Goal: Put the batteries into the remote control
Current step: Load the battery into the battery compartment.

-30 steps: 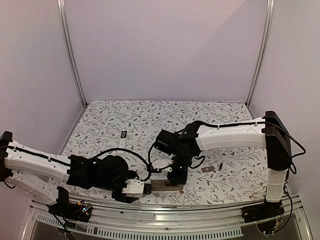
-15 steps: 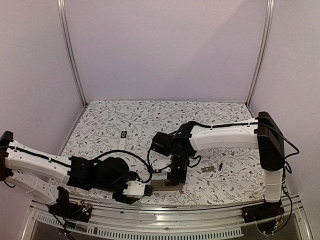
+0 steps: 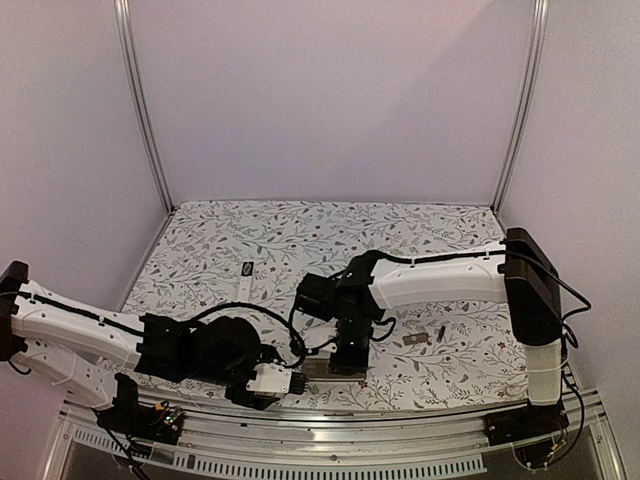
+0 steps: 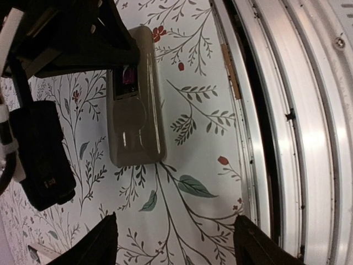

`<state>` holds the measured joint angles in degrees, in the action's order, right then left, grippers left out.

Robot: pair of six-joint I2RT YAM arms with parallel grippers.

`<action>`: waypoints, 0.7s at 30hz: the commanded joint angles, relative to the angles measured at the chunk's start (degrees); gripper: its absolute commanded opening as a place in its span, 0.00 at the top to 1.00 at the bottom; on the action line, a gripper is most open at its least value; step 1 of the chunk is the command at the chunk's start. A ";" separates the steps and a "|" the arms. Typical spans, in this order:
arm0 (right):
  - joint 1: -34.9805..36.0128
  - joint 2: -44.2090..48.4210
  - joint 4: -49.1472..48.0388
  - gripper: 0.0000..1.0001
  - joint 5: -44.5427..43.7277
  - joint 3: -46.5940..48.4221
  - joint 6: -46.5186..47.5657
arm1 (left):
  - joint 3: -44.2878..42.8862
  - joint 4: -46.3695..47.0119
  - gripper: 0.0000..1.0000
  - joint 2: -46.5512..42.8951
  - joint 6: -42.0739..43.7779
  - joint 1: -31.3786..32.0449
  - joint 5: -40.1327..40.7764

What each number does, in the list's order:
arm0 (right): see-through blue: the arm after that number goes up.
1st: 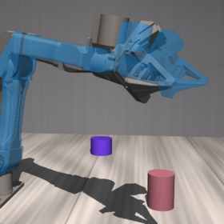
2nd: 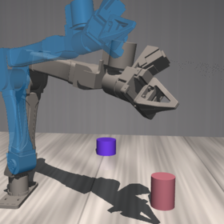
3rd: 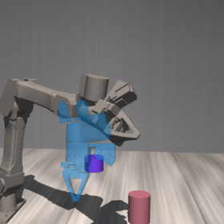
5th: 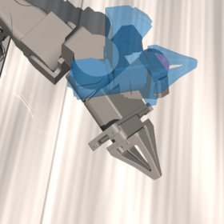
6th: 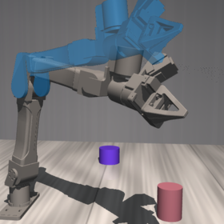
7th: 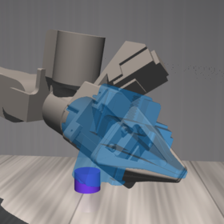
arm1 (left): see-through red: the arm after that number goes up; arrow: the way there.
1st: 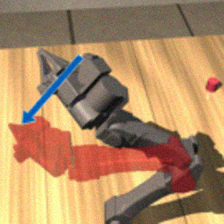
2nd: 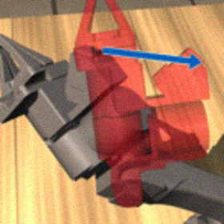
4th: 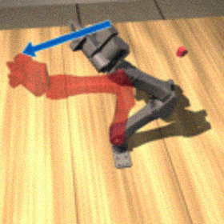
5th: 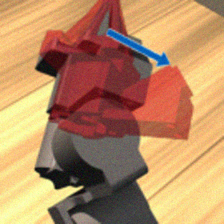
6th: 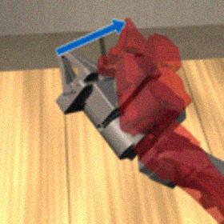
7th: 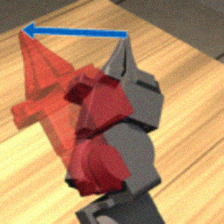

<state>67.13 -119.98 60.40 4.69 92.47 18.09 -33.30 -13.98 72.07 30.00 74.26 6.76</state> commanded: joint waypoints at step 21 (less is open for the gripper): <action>0.41 -1.71 0.33 0.78 -1.31 3.01 0.50 | -1.66 1.34 0.28 1.22 -0.57 1.17 0.84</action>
<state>67.13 -120.62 60.64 3.44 93.67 18.48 -33.89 -13.76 72.77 29.93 74.52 8.03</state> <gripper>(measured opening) 0.186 0.716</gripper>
